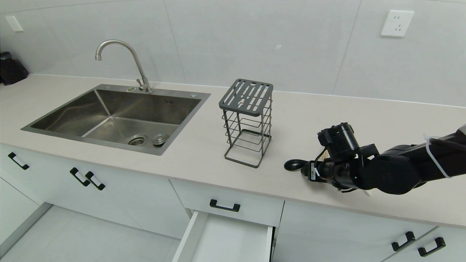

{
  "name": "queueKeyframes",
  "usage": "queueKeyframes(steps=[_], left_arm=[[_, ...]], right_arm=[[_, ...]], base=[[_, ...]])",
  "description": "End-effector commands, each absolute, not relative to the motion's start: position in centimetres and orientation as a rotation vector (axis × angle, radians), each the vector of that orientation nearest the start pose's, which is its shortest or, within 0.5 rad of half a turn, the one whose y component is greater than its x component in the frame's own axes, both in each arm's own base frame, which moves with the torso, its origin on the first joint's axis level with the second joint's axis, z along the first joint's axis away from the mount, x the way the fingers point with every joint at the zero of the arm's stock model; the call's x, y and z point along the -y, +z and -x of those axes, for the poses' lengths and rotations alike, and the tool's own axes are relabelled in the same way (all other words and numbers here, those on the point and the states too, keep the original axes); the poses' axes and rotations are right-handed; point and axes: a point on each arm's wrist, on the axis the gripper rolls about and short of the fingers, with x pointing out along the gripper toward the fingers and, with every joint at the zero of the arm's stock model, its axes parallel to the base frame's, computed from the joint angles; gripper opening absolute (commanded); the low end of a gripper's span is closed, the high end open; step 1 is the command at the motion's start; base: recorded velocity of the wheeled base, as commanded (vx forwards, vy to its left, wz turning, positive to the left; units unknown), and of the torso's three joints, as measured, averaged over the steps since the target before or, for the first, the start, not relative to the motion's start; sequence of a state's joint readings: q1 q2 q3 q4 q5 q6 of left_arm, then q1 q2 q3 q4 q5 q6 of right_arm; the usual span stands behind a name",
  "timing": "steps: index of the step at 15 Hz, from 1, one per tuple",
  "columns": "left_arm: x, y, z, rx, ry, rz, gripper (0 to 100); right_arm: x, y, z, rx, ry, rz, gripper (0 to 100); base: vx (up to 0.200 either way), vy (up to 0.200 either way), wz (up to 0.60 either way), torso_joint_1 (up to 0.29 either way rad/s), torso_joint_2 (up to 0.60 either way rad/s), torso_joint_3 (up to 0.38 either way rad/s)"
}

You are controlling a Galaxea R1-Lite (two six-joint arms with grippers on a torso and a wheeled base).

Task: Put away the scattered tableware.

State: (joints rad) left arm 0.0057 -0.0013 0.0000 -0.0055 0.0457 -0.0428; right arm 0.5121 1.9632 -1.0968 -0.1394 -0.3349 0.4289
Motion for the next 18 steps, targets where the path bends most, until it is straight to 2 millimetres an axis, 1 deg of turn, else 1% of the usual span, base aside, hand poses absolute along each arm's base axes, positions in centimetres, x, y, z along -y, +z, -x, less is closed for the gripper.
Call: queueKeyframes(steps=[1, 6, 8, 11, 12, 13, 16, 18], left_arm=[[-0.1, 7.6, 2.3, 0.007, 0.052, 0.043, 100], [-0.1, 7.6, 2.3, 0.007, 0.052, 0.043, 100], [-0.1, 7.6, 2.3, 0.007, 0.052, 0.043, 100], [-0.1, 7.6, 2.3, 0.007, 0.052, 0.043, 100], [-0.1, 7.6, 2.3, 0.007, 0.052, 0.043, 100], [-0.1, 7.6, 2.3, 0.007, 0.052, 0.043, 100], [-0.1, 7.6, 2.3, 0.007, 0.052, 0.043, 100], [-0.1, 7.6, 2.3, 0.007, 0.052, 0.043, 100]], right_arm=[[-16.7, 12.8, -31.8, -0.676, 0.012, -0.120, 0], [-15.1, 13.1, -32.3, -0.669, -0.039, -0.147, 0], [-14.8, 13.7, -31.7, -0.656, -0.040, -0.161, 0], [-14.3, 16.1, -29.8, -0.600, -0.019, -0.184, 0], [-14.3, 16.5, -29.3, -0.594, -0.010, -0.185, 0], [-14.3, 17.3, -28.0, -0.576, 0.014, -0.186, 0], [-14.9, 18.5, -25.8, -0.550, 0.076, -0.183, 0], [-15.2, 19.4, -23.1, -0.525, 0.158, -0.149, 0]], base=[[0.000, 0.000, 0.00, 0.000, 0.00, 0.000], [0.000, 0.000, 0.00, 0.000, 0.00, 0.000], [0.000, 0.000, 0.00, 0.000, 0.00, 0.000], [0.000, 0.000, 0.00, 0.000, 0.00, 0.000], [0.000, 0.000, 0.00, 0.000, 0.00, 0.000], [0.000, 0.000, 0.00, 0.000, 0.00, 0.000], [0.000, 0.000, 0.00, 0.000, 0.00, 0.000], [0.000, 0.000, 0.00, 0.000, 0.00, 0.000]])
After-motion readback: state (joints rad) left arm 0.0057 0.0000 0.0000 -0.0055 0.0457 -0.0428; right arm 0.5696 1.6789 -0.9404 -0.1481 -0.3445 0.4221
